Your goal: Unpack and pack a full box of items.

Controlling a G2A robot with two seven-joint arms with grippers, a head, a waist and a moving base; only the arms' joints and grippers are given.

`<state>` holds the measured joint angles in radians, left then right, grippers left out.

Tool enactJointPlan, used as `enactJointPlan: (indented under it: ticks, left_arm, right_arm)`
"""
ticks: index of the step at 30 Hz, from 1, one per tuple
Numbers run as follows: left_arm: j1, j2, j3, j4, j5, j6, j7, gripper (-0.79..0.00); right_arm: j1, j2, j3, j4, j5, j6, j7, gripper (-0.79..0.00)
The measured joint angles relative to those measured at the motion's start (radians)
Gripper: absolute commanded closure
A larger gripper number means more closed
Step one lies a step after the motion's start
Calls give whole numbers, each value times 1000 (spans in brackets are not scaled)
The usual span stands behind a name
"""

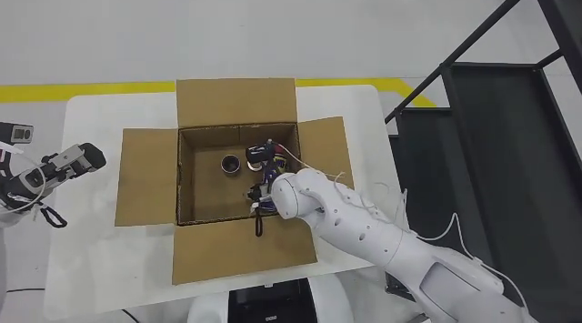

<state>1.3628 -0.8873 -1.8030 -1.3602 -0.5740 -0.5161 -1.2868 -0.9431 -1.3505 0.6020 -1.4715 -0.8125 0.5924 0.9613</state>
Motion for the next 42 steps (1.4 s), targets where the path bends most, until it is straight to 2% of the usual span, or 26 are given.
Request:
enactJointPlan:
  ticks: [8, 9, 10, 12, 28, 34, 42]
  left_arm:
    - [0, 0, 0, 0, 0, 0, 0, -785]
    - [0, 0, 0, 0, 0, 0, 0, -785]
    - [0, 0, 0, 0, 0, 0, 0, -785]
    - [0, 0, 0, 0, 0, 0, 0, -785]
    - [0, 0, 0, 0, 0, 0, 0, -785]
    - [0, 0, 0, 0, 0, 0, 0, -785]
    - [0, 0, 0, 0, 0, 0, 0, -785]
  right_arm:
    - [9, -23, -9, 48, -1, -6, -18, -785]
    - [9, -25, -8, 50, 0, -7, -22, -690]
    - [8, -26, -5, 50, 0, -7, -28, -339]
    - [6, -29, 5, 47, 2, -7, -45, 0]
    - [-13, -42, 29, 34, -47, -15, -56, 0]
    - [-31, -34, 61, -66, -102, -19, -62, 0]
    - [-122, -4, 146, -248, -149, -64, -63, 0]
